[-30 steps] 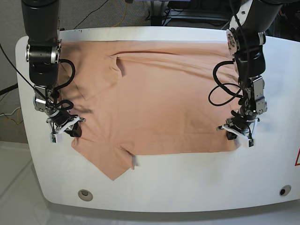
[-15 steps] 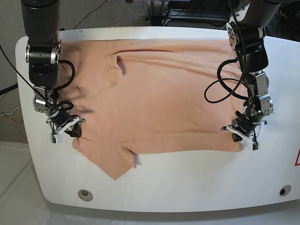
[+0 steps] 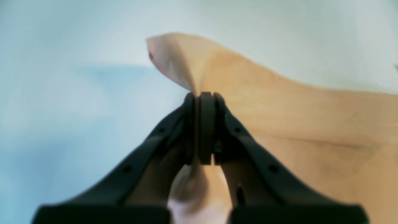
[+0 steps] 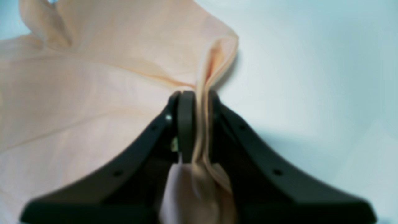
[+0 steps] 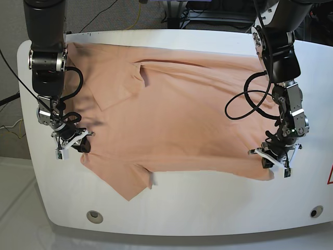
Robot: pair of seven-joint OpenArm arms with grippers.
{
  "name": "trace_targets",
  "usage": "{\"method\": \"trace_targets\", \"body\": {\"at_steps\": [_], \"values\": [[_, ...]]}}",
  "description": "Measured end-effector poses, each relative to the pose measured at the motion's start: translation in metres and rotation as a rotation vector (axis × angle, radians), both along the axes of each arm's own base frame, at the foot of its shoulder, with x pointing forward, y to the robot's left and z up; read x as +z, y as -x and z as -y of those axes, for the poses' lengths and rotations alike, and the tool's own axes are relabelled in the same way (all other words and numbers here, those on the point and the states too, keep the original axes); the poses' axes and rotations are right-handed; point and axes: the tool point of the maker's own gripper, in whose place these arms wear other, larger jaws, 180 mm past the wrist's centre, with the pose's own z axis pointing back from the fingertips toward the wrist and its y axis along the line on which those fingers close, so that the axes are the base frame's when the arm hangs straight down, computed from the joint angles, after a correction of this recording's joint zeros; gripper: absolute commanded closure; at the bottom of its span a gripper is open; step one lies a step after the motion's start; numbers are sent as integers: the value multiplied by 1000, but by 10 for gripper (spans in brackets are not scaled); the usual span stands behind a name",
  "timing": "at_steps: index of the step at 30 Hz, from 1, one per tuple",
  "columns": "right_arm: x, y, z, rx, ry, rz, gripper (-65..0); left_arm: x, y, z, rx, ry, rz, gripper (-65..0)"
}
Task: Fold the T-shirt properly
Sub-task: 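Pinch the shirt's side edges midway along the body with both grippers, then lift the side edges and fold them over toward the shoulder edge with both grippers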
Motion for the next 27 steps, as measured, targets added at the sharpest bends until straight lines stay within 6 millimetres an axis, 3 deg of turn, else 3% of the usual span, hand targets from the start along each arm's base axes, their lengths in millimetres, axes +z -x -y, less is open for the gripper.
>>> {"method": "trace_targets", "body": {"at_steps": [8, 13, 17, 27], "values": [[1, 0, 0, 2, 2, 2, -60, 0, 0, 0, 0, 0, 0, -16], [2, 3, -7, 56, 43, -8, -1, 0, 0, 1, -2, 1, -1, -16], [4, 11, -10, 103, 91, -32, 0, -2, -1, 8, -26, -15, -6, -16], [54, 14, -11, 171, 220, 50, 0, -16, 8, 20, -56, -20, -38, -16]]}}
